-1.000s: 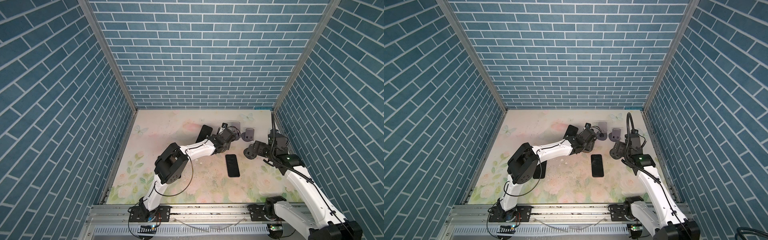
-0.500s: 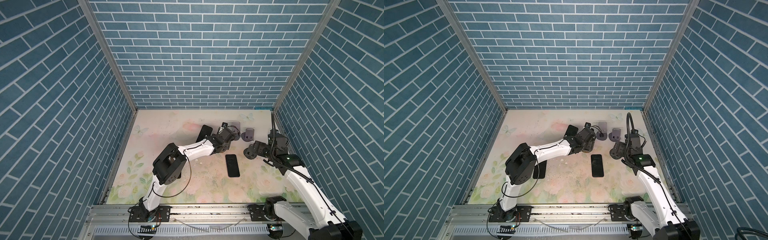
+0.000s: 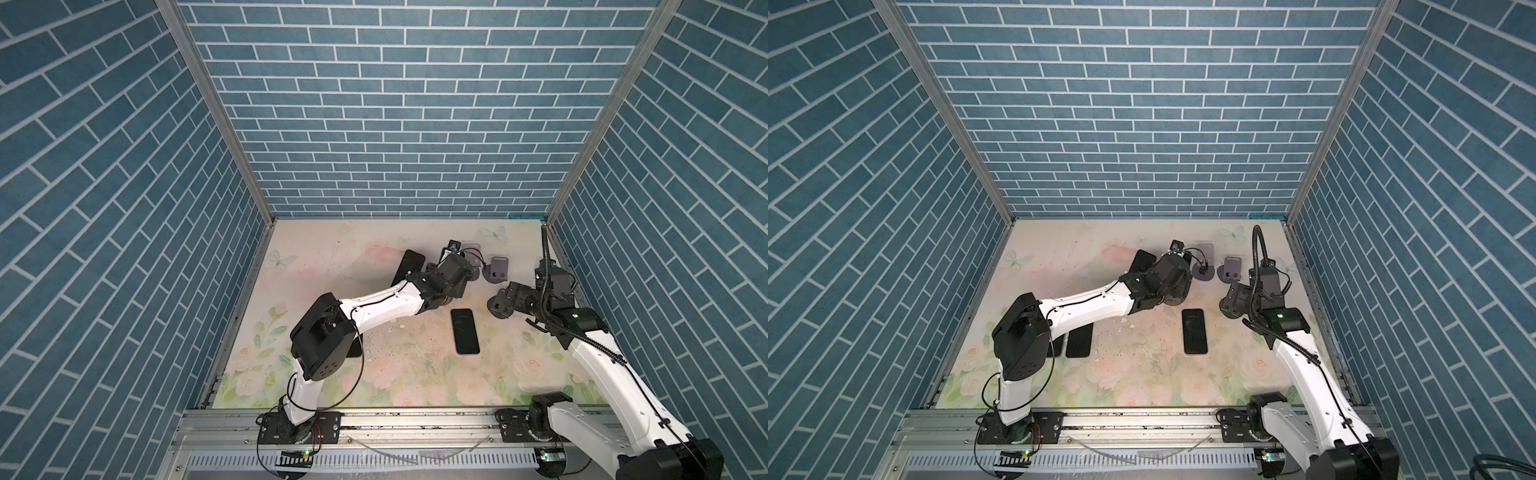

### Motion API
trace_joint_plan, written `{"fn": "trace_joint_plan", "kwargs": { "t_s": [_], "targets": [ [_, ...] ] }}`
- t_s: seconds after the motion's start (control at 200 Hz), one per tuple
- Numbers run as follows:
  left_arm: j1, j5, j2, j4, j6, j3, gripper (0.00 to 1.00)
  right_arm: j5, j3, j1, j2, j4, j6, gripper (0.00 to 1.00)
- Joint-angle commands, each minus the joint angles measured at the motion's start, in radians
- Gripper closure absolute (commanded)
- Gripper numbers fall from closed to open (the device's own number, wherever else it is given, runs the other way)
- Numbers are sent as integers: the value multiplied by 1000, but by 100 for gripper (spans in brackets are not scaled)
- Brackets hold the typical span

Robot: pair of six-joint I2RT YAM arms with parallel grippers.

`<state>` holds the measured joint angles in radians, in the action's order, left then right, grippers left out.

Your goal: Remove the phone from the phone stand

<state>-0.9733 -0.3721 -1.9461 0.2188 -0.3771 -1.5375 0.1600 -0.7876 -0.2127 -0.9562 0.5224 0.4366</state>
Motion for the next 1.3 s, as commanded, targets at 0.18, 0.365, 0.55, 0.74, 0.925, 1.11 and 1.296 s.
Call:
{"fn": "trace_joint_plan", "kwargs": {
  "t_s": [0.18,0.365,0.55,0.74,0.925,1.11,1.296],
  "targets": [
    [-16,-79,159,52,8,99,39,-53,8,3,-3,-7,-23,4],
    [-18,-108,265,101,-26,188,39,-117,2,1,-13,-20,-8,5],
    [-18,-138,369,160,-86,281,39,-170,-8,-1,-28,-45,10,5],
    [-18,-169,447,244,-154,351,39,-198,-30,-21,-60,-59,27,5],
    [-13,-182,503,335,-195,391,39,-182,-65,-81,-94,-62,33,5],
    [9,-167,556,379,-232,446,39,-148,-110,-159,-148,-71,44,4],
    [51,-103,581,370,-264,514,38,-154,-165,-228,-215,-86,66,5]
  ]
}}
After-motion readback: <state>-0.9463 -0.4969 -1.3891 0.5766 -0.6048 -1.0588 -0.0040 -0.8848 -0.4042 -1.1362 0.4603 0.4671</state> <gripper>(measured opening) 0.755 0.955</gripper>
